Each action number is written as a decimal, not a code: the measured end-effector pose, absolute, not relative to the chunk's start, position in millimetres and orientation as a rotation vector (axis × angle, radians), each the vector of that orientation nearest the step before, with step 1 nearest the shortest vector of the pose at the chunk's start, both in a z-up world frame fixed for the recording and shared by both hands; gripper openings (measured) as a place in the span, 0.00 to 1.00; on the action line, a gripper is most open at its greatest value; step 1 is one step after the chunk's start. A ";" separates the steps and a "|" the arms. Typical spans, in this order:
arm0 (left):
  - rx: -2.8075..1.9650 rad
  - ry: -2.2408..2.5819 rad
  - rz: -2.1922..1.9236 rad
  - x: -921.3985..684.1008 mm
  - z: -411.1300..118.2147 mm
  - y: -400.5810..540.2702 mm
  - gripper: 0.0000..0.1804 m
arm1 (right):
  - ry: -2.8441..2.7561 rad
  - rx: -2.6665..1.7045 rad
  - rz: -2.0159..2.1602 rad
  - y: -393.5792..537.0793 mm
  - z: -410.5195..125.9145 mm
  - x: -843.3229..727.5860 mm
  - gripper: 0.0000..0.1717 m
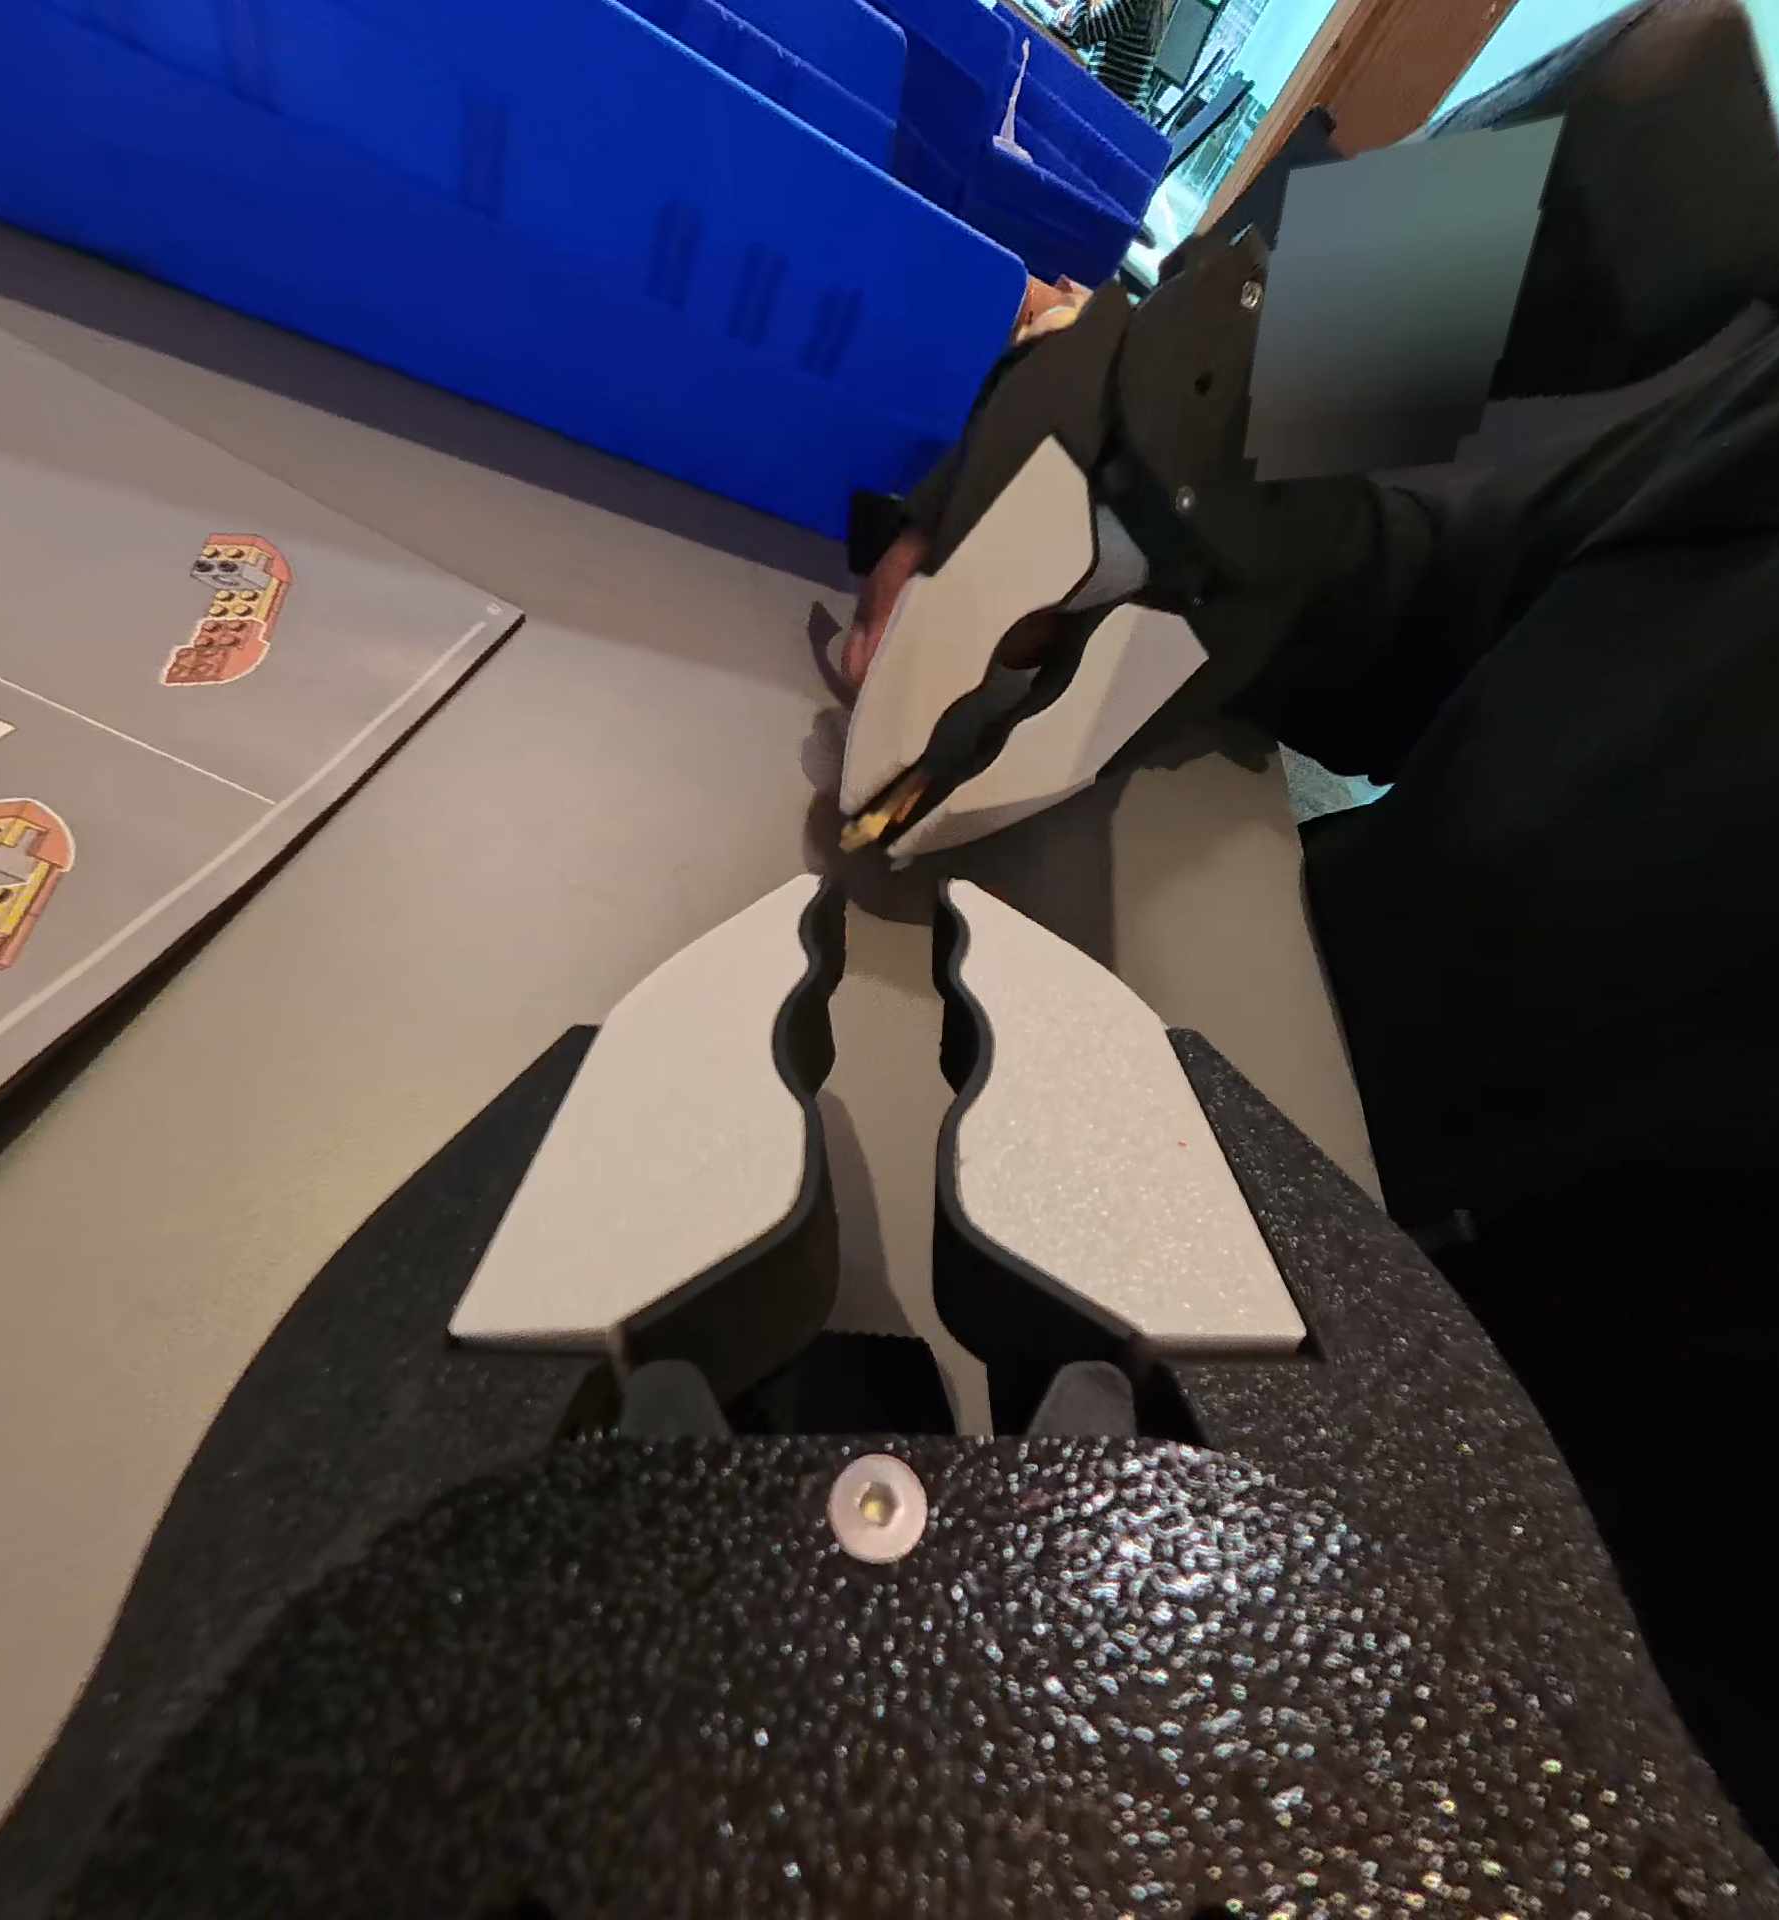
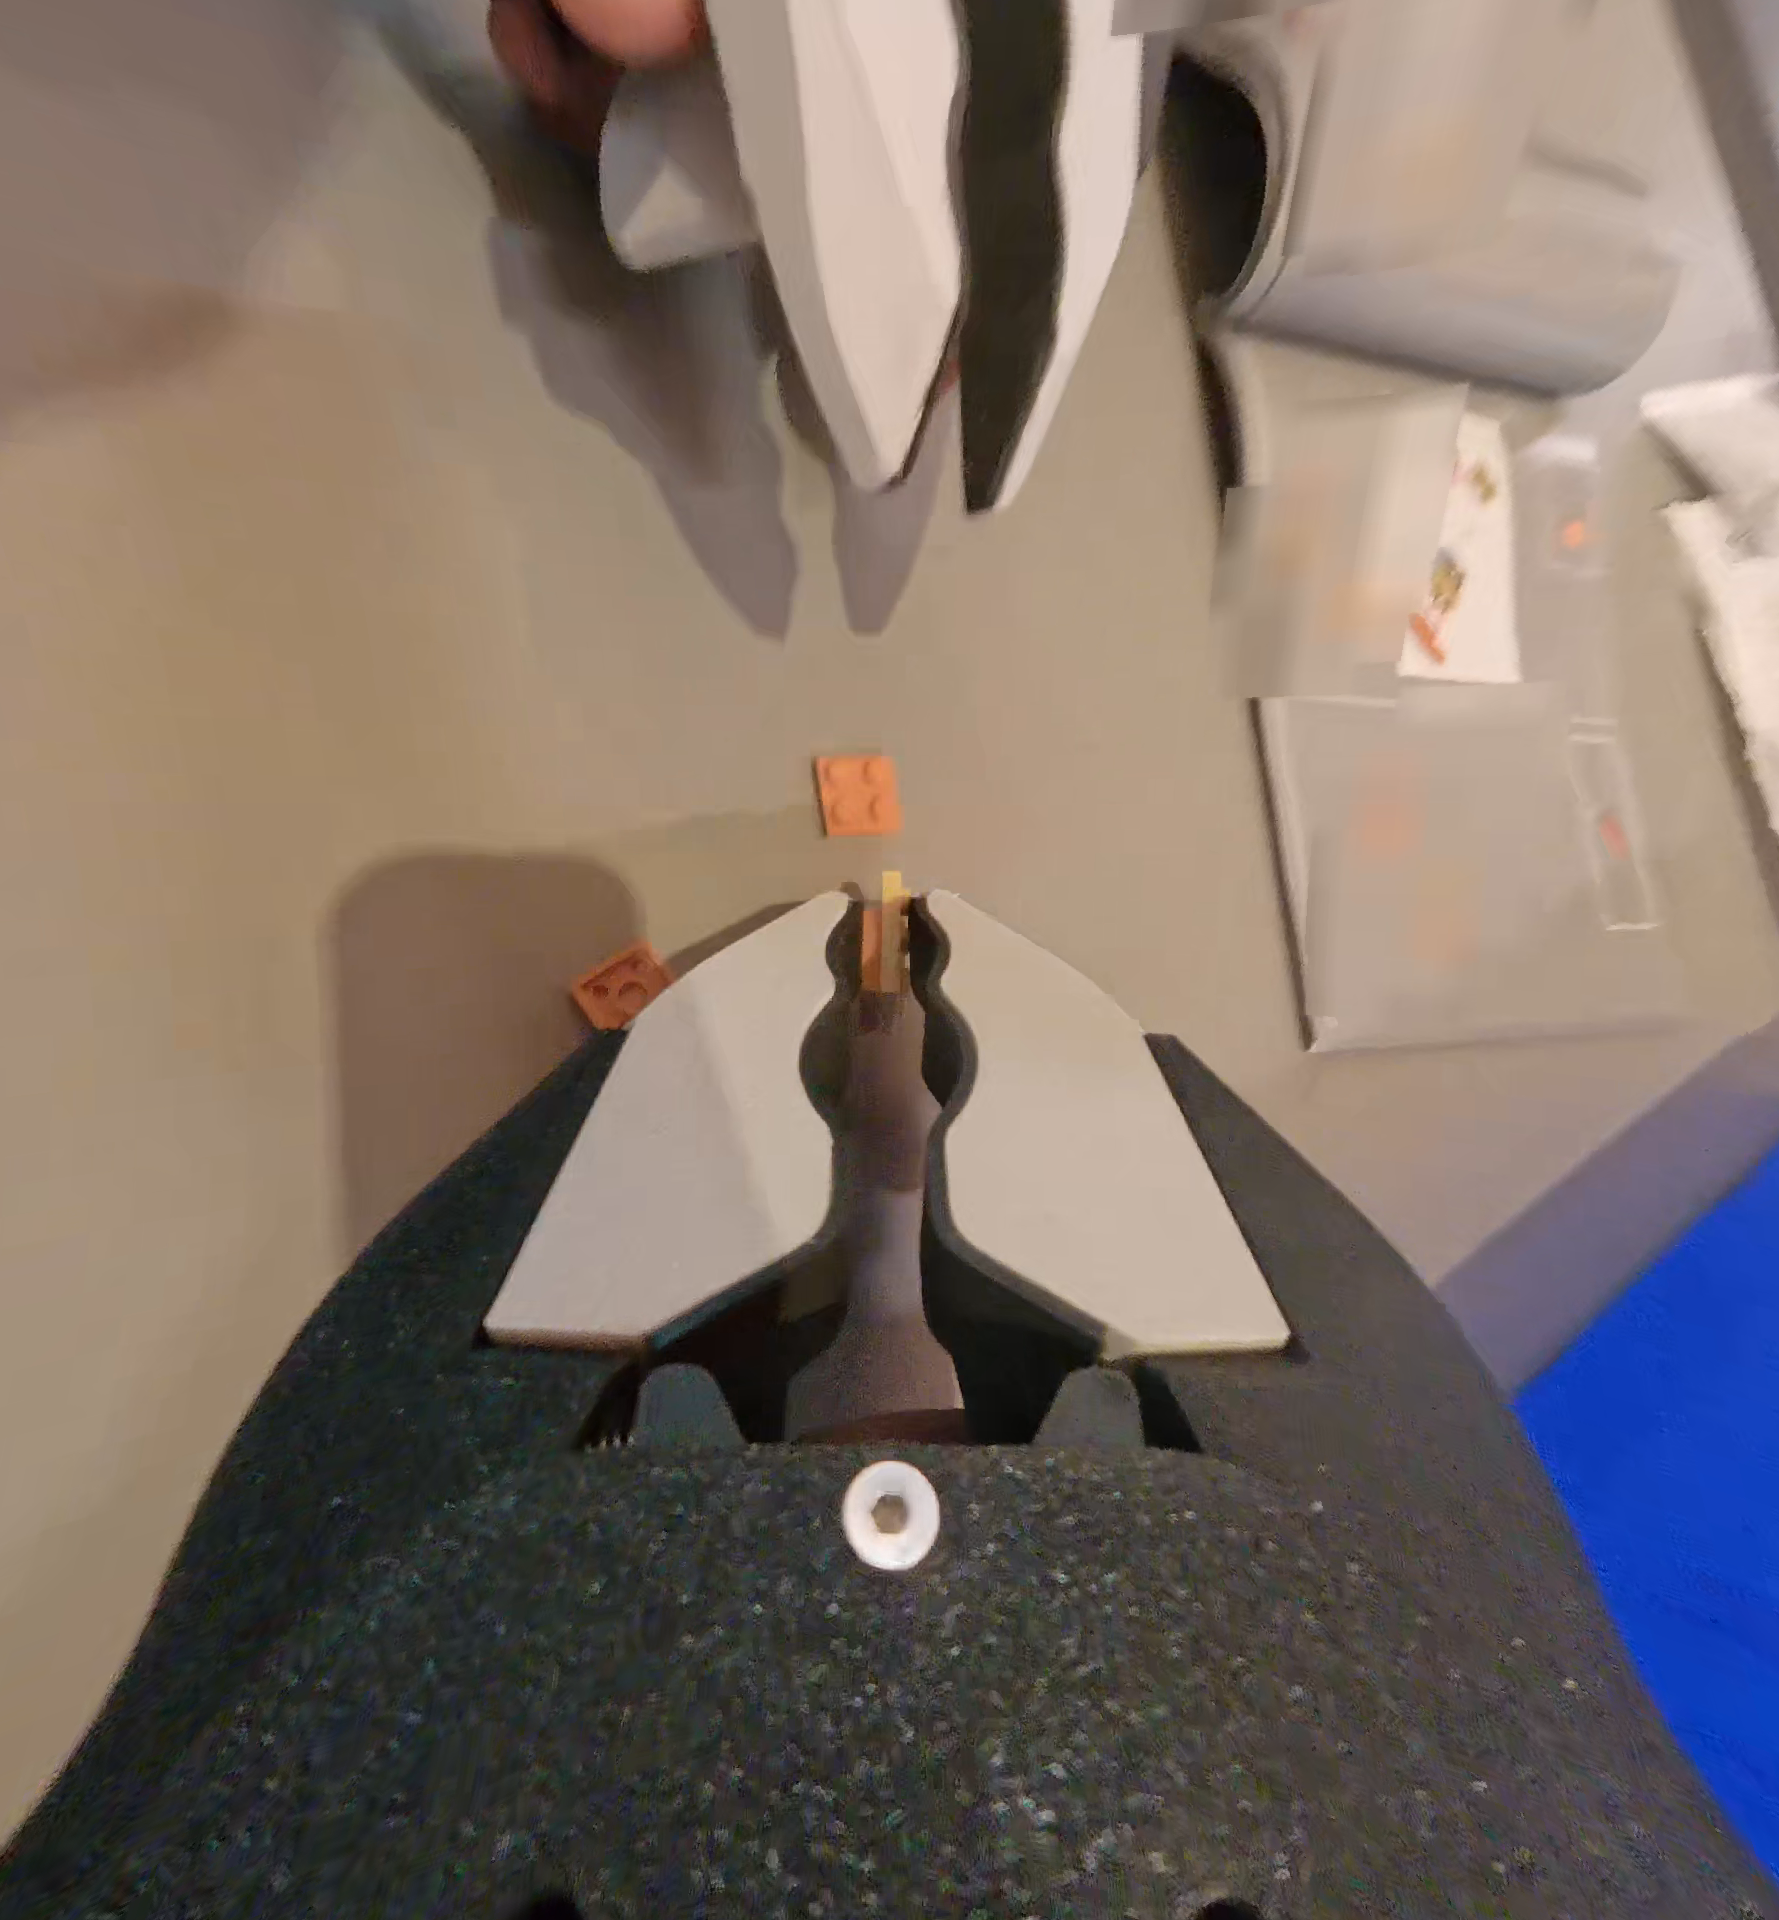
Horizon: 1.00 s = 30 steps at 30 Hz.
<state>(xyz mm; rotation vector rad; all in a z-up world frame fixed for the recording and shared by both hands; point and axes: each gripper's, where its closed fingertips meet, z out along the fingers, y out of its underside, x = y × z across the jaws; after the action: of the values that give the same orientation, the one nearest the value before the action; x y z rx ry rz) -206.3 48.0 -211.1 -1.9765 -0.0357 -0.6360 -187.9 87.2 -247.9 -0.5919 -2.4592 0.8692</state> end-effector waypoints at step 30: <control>-2.051 0.044 -0.545 -195.0 -220.3 49.7 0.08 | -2.439 -1.128 0.894 74.8 -263.6 -142.7 0.12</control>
<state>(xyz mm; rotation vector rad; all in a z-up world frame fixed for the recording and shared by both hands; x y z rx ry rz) -195.0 49.7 -220.3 -2.0514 0.0440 -0.5451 -142.7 74.8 -263.6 -1.1283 -2.4390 0.8936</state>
